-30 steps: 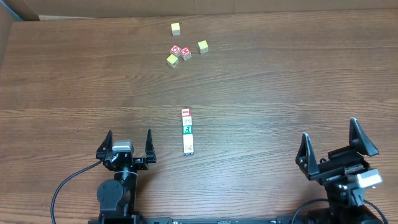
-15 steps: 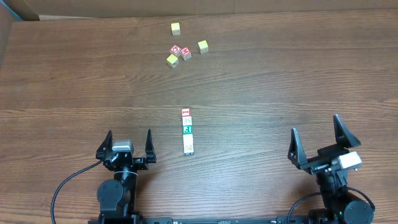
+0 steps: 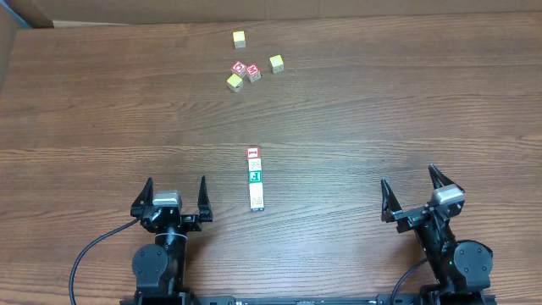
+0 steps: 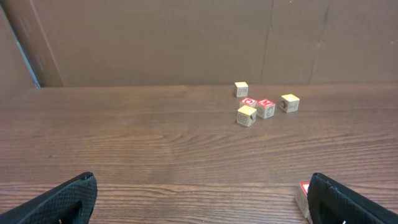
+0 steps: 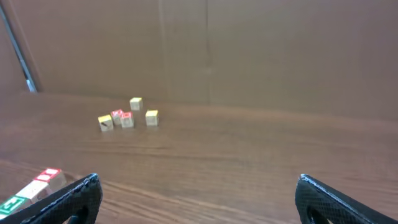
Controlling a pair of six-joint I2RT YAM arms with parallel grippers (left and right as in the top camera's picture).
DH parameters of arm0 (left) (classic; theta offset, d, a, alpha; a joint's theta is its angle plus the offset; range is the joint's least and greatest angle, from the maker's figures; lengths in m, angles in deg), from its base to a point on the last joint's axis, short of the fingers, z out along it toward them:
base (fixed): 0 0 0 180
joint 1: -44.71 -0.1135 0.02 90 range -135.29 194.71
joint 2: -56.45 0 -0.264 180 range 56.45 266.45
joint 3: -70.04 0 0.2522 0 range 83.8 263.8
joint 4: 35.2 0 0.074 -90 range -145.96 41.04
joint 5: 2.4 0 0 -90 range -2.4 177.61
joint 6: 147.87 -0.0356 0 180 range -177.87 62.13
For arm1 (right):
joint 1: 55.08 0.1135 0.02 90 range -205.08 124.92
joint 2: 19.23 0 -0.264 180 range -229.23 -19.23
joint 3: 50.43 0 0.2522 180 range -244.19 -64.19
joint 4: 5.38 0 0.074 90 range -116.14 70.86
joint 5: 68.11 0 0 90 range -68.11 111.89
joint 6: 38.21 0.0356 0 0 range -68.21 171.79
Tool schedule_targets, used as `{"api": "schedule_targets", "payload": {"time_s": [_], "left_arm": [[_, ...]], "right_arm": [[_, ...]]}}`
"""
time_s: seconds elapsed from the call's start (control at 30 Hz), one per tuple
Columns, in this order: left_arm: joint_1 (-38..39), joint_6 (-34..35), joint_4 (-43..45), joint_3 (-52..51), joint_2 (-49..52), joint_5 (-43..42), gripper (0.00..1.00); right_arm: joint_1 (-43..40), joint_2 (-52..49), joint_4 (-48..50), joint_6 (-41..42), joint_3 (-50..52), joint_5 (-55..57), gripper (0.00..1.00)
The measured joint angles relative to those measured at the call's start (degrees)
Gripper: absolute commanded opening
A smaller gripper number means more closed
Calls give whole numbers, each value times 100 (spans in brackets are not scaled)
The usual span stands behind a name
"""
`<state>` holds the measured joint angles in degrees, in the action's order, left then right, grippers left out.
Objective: Flip 5 blocks
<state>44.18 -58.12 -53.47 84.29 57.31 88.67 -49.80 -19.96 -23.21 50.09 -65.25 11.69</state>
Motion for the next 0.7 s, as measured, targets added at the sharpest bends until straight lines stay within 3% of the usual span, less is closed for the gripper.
{"api": "schedule_targets", "payload": {"time_s": [0.7], "left_arm": [[0, 0, 2, 0, 0, 0, 100]], "right_arm": [[0, 0, -24, -2, 0, 319, 100]]}}
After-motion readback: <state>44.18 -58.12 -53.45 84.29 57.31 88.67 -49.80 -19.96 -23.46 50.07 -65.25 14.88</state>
